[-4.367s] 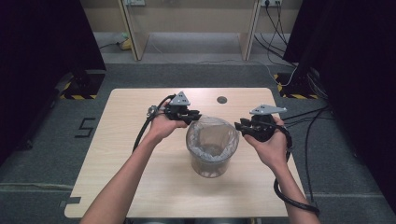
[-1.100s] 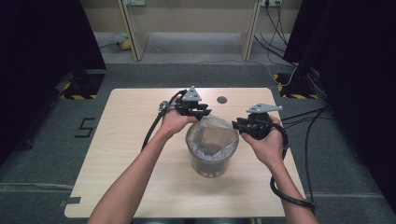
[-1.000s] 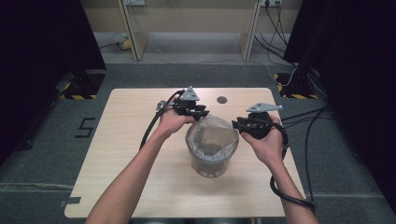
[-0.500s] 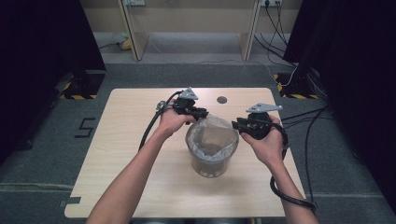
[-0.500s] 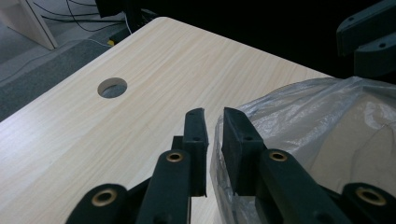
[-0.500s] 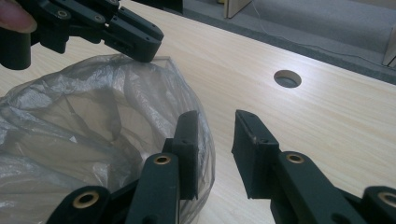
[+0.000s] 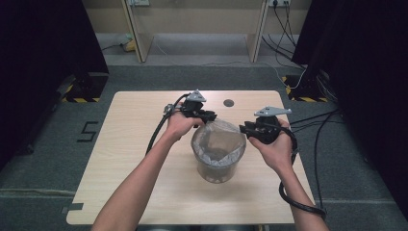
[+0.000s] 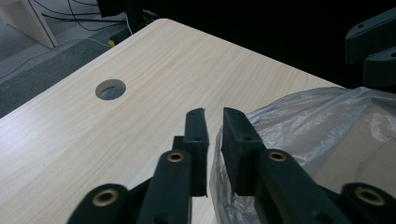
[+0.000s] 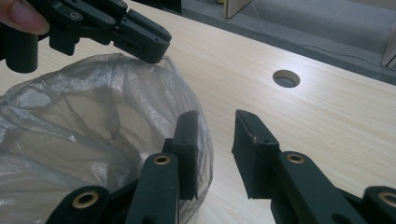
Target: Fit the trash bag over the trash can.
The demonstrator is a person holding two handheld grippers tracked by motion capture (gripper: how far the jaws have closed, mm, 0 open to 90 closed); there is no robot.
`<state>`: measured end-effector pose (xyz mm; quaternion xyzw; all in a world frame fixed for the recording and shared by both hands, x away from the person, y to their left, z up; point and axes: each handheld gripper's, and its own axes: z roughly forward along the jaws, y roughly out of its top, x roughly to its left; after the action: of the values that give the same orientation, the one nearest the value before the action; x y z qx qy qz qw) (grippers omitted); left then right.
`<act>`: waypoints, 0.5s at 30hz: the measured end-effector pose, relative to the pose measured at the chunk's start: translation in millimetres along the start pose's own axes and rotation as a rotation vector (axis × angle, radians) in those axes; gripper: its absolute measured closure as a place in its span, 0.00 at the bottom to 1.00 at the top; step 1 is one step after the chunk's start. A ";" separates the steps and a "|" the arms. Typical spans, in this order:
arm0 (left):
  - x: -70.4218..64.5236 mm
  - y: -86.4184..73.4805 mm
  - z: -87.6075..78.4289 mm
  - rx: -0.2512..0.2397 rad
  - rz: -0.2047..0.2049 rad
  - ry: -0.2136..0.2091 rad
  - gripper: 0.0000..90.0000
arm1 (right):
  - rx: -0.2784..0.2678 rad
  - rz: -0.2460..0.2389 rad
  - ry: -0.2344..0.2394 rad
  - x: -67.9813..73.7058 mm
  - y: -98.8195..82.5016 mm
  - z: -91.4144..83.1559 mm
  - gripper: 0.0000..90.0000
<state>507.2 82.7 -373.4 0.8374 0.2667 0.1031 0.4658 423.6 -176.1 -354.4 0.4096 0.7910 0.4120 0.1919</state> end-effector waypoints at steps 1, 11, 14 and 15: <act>0.0 0.0 0.0 0.000 0.000 0.000 0.93 | 0.000 0.000 0.000 0.0 0.0 0.0 0.78; -4.5 5.1 3.6 0.026 0.032 0.002 1.00 | 0.000 0.005 0.000 -0.6 -0.7 -0.7 0.78; -6.3 6.0 5.8 0.026 0.048 0.011 1.00 | 0.000 0.007 -0.001 -1.3 -1.1 -1.3 0.78; -7.0 6.3 6.8 0.024 0.052 0.014 1.00 | -0.001 0.006 -0.002 -1.7 -1.4 -1.6 0.78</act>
<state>506.4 71.2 -371.3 0.8489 0.2495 0.1179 0.4509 422.9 -178.7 -354.7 0.4123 0.7893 0.4127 0.1914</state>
